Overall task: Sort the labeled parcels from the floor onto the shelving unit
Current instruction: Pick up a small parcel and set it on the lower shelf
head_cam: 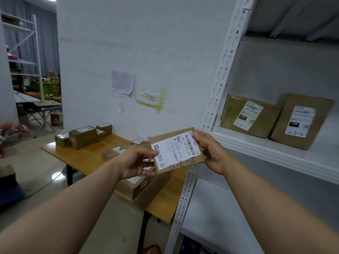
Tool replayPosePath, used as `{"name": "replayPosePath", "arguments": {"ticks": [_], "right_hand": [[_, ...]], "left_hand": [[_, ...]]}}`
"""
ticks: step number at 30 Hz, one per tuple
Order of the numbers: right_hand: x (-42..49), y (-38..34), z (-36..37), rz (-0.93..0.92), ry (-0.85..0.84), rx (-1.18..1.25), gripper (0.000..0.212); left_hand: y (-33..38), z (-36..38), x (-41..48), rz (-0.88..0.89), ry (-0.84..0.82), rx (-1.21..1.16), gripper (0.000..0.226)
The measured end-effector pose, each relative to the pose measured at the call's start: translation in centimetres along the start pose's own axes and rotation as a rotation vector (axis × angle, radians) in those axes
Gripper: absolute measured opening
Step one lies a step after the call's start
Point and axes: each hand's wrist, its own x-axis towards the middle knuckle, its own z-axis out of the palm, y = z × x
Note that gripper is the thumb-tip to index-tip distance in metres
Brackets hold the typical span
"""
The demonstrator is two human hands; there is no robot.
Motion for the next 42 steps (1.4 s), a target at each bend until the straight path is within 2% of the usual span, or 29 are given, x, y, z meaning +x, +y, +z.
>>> {"name": "replayPosePath", "arguments": {"ticks": [3, 6, 7, 9, 13, 15, 17, 20, 23, 26, 29, 31, 33, 38, 42], "right_hand": [[-0.6, -1.0, -0.8, 0.013, 0.075, -0.012, 0.074], [-1.4, -1.6, -1.3, 0.058, 0.064, -0.038, 0.117], [-1.7, -1.6, -1.2, 0.078, 0.036, -0.067, 0.125], [-2.1, -1.6, -0.7, 0.091, -0.049, -0.116, 0.122], [-2.4, -2.5, -0.6, 0.015, -0.111, -0.109, 0.091], [-2.9, -3.5, -1.5, 0.006, -0.098, -0.155, 0.087], [-3.4, -4.7, -3.0, 0.042, -0.108, -0.264, 0.09], [-4.7, -6.4, -5.1, 0.122, -0.131, -0.507, 0.098], [-5.9, -7.9, -6.5, 0.137, -0.143, -0.679, 0.095], [-6.9, -8.7, -7.4, 0.11, -0.12, -0.654, 0.083], [-8.3, -8.9, -8.3, 0.02, 0.015, -0.507, 0.066], [-9.1, -8.8, -9.3, -0.034, 0.163, -0.298, 0.074], [-9.9, -8.5, -10.4, -0.036, 0.235, -0.187, 0.076], [-12.5, -6.0, -12.5, 0.079, 0.239, -0.263, 0.061], [-14.4, -4.1, -14.1, 0.137, 0.278, -0.287, 0.061]], "left_hand": [[1.0, 1.0, 0.4, 0.045, -0.007, -0.043, 0.05], [1.2, 2.4, 1.0, 0.074, -0.044, -0.22, 0.051], [1.2, 3.1, 1.2, 0.08, -0.071, -0.276, 0.05], [1.0, 5.1, 1.6, 0.082, -0.107, -0.318, 0.051], [0.5, 7.9, 2.0, 0.062, -0.132, -0.194, 0.057], [0.5, 7.9, 2.2, 0.058, -0.126, -0.076, 0.082], [1.1, 7.4, 2.6, 0.088, -0.034, -0.015, 0.11], [3.0, 7.4, 2.9, 0.129, 0.021, 0.128, 0.124], [4.1, 8.4, 3.1, 0.035, -0.125, 0.329, 0.117], [3.6, 9.9, 3.2, -0.013, -0.224, 0.436, 0.095], [2.9, 10.4, 3.6, 0.026, -0.222, 0.33, 0.079], [2.8, 10.8, 3.7, 0.056, -0.232, 0.269, 0.074], [2.8, 11.5, 3.9, 0.079, -0.219, 0.25, 0.073], [1.9, 14.8, 5.1, 0.053, -0.21, 0.225, 0.057], [-0.1, 16.6, 6.2, -0.026, -0.254, 0.276, 0.038]]}}
